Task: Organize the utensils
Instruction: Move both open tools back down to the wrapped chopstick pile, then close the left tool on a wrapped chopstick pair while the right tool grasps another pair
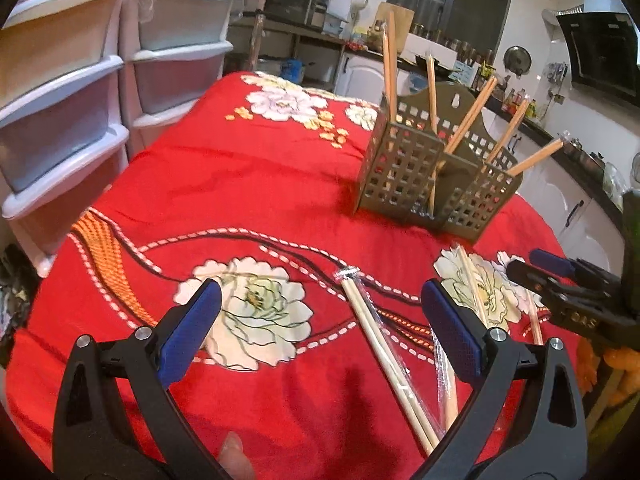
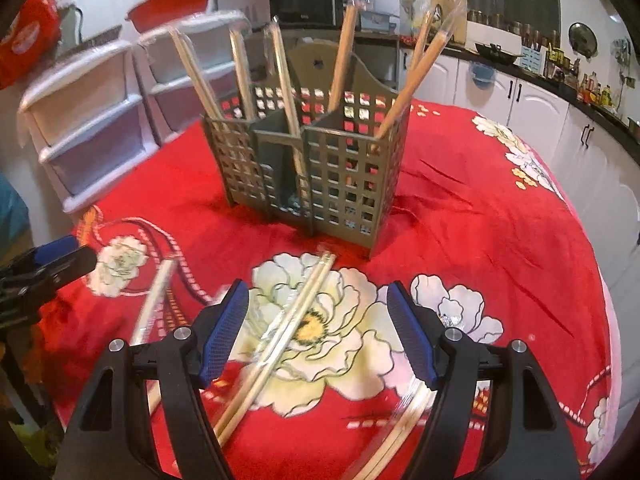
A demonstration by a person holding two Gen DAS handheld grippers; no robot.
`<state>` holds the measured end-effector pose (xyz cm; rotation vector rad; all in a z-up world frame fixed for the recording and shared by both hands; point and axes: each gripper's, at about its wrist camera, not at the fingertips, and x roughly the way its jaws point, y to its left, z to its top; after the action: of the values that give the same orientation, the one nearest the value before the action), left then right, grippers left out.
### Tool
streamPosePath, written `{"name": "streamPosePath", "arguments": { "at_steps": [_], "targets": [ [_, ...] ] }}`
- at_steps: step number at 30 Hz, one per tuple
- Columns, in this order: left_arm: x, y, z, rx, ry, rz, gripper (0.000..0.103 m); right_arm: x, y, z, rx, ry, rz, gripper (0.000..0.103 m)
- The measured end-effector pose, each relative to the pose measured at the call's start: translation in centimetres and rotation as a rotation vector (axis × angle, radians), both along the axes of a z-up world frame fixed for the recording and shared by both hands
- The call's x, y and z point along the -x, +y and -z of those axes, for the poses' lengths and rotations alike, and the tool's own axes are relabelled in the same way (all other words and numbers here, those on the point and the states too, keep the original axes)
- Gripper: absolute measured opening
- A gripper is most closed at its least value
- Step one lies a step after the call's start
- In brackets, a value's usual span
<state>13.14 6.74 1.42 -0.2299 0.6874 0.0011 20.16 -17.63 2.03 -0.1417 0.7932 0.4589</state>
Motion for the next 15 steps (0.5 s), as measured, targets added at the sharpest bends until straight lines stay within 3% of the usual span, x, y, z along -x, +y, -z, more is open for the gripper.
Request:
{"name": "streamPosePath", "arguments": {
  "at_steps": [5, 12, 15],
  "targets": [
    [-1.2, -0.5, 1.5, 0.023, 0.047, 0.024, 0.089, -1.8, 0.9, 1.2, 0.027, 0.036, -0.001, 0.064],
    [-2.5, -1.0, 3.1, 0.105, 0.114, 0.074, 0.062, -3.3, 1.9, 2.3, 0.038, 0.07, -0.006, 0.061],
    [-3.1, -1.2, 3.7, 0.114, 0.147, 0.08, 0.056, -3.8, 2.2, 2.7, 0.038, 0.084, -0.006, 0.06]
  ]
}}
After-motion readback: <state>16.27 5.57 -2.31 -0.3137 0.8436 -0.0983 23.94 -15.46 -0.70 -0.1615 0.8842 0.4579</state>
